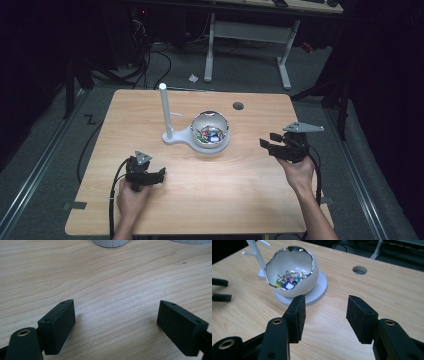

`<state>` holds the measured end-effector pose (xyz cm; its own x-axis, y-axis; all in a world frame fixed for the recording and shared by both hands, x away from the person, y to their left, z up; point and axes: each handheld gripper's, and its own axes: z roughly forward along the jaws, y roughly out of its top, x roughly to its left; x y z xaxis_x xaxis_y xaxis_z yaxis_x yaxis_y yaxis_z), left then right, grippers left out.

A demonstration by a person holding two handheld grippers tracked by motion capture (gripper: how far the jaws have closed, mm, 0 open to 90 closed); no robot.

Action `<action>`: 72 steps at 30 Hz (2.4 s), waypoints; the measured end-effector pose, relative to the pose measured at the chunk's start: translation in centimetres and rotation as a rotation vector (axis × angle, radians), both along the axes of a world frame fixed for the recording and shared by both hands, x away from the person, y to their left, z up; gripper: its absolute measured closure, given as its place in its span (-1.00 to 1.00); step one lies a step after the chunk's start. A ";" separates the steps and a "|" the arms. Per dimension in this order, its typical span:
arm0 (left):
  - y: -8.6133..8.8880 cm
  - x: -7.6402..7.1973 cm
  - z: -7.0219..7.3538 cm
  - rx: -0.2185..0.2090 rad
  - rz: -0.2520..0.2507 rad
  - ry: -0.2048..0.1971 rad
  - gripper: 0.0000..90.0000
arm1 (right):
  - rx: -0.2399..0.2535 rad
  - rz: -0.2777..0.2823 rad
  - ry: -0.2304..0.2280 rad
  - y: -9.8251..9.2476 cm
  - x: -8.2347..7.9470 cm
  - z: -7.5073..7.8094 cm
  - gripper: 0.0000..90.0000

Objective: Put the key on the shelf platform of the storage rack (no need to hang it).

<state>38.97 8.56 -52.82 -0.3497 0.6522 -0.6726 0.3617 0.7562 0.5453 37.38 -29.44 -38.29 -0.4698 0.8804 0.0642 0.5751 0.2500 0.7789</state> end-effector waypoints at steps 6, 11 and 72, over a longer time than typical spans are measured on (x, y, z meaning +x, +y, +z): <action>0.0 0.0 0.0 0.000 0.000 0.000 -0.65 | 0.013 -0.022 -0.017 -0.7 -1.2 -0.5 0.11; 0.0 0.0 0.0 0.001 -0.001 0.000 -0.65 | 0.026 -0.042 -0.017 -1.3 -2.1 -1.0 0.12; 0.0 0.0 0.0 0.000 0.001 0.000 -0.66 | 0.070 -0.117 0.049 -1.7 -3.6 -9.4 0.06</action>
